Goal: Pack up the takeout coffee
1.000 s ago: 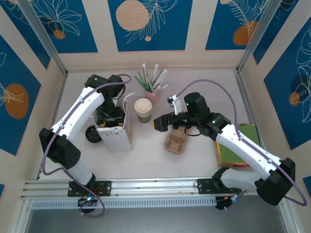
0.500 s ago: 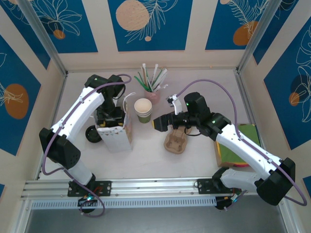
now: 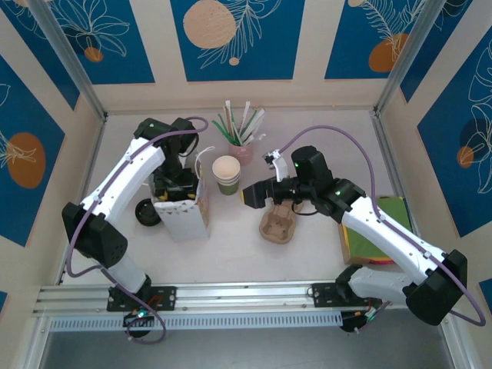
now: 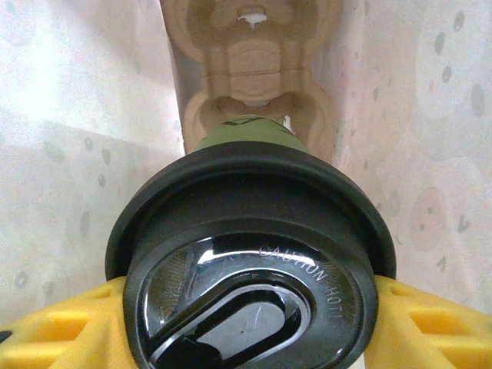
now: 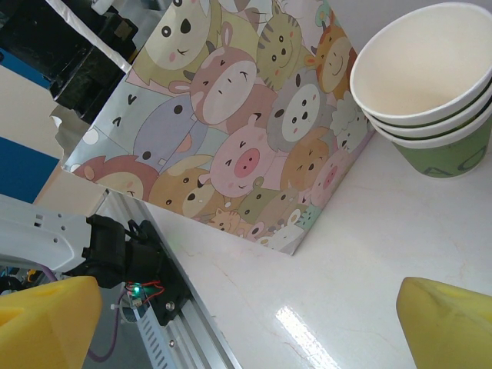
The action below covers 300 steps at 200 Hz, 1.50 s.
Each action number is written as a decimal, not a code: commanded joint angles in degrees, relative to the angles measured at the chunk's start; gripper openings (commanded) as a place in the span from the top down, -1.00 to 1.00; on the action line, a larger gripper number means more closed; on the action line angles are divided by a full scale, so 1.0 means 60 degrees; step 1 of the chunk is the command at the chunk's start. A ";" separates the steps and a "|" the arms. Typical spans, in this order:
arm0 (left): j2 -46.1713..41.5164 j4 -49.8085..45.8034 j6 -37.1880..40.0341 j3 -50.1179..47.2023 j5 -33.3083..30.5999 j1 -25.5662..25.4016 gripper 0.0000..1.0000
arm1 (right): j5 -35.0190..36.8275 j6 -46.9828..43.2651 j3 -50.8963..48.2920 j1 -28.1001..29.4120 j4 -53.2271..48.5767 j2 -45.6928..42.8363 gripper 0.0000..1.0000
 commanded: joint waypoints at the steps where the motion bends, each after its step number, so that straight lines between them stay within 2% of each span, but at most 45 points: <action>1: 0.0044 -0.0085 0.0218 -0.0062 0.0145 0.0097 -0.12 | -0.0128 0.0065 0.0068 -0.0043 0.0055 -0.0056 -0.98; 300: 0.0077 0.0392 0.0433 -0.0371 0.0619 0.0099 -0.12 | -0.0121 0.0067 0.0082 -0.0056 0.0041 -0.0004 -0.98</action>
